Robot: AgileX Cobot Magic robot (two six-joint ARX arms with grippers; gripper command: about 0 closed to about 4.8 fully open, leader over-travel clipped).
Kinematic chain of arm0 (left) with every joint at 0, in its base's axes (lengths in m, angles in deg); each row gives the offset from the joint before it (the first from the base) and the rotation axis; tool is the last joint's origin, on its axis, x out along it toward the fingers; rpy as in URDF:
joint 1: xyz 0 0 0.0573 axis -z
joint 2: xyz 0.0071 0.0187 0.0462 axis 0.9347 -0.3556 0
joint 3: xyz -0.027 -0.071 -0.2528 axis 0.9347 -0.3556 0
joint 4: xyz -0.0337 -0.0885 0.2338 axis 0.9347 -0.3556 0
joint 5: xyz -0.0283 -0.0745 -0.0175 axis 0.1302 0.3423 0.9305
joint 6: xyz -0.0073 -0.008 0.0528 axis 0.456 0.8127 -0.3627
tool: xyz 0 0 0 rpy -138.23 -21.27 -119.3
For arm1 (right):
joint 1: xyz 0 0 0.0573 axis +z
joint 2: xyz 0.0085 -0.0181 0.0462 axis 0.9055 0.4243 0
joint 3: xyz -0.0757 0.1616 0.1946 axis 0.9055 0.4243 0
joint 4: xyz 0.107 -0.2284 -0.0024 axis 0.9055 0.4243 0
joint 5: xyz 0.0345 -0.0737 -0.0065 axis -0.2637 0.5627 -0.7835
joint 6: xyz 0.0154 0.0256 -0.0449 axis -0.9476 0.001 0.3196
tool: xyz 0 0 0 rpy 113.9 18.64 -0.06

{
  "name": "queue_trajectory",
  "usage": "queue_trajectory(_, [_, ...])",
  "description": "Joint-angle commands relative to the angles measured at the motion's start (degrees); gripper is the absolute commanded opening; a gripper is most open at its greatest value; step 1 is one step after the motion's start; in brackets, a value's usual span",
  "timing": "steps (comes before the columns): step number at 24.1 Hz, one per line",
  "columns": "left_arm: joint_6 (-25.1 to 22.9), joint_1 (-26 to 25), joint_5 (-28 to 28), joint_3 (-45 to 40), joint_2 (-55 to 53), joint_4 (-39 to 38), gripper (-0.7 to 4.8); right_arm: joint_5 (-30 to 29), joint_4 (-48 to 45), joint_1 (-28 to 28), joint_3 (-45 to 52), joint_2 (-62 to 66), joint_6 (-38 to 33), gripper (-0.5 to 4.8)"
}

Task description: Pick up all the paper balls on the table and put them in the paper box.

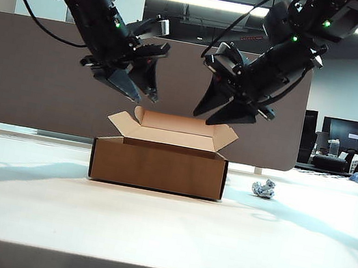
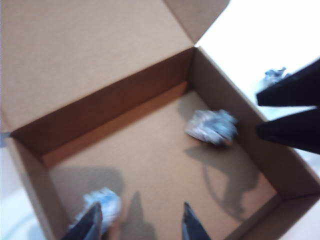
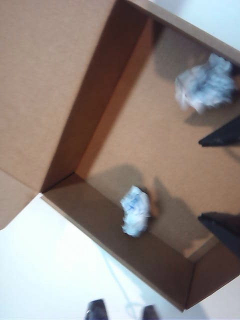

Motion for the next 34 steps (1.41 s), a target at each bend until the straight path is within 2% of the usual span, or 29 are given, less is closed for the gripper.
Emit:
queue_trajectory(1, [-0.22,-0.09,0.48,0.37,0.33,0.57,1.88,0.44,-0.17,-0.55,-1.4,-0.63,2.1,2.71])
queue_trajectory(3, [-0.2,-0.42,0.37,0.42,0.42,0.59,1.87,8.13,0.94,-1.07,-1.46,-0.66,5.2,2.71])
queue_trajectory(4, [-0.22,-0.5,0.37,0.42,0.46,0.61,1.87,13.88,2.14,-1.84,-1.46,-0.63,7.74,2.7])
queue_trajectory(7, [-0.22,-0.5,0.37,0.42,0.46,0.57,1.87,20.26,4.11,-2.86,-1.44,-0.57,10.47,2.71])
queue_trajectory(10, [-0.17,-0.48,0.39,0.42,0.46,0.59,1.87,23.98,5.22,-4.33,-1.44,0.07,10.84,2.7])
queue_trajectory(14, [0.26,-0.48,0.39,0.42,0.46,0.57,1.86,23.23,7.43,-6.1,-1.44,2.8,10.56,2.71])
queue_trajectory(17, [0.26,-0.48,0.39,0.42,0.46,0.55,1.84,20.33,7.37,-6.67,-1.44,5.29,10.51,2.7])
queue_trajectory(21, [0.26,-0.48,0.39,0.42,0.46,0.2,1.84,20.5,6.88,-6.67,-1.46,6.32,10.1,2.7])
queue_trajectory(26, [0.28,-0.48,0.39,0.39,0.46,-0.37,1.84,21.64,8.81,-7.21,-1.46,6.36,4.79,2.62])
queue_trajectory(34, [0.26,-0.46,0.37,0.39,0.46,-1.14,1.84,22.23,9.03,-7.48,-1.46,7.13,4.76,2.65])
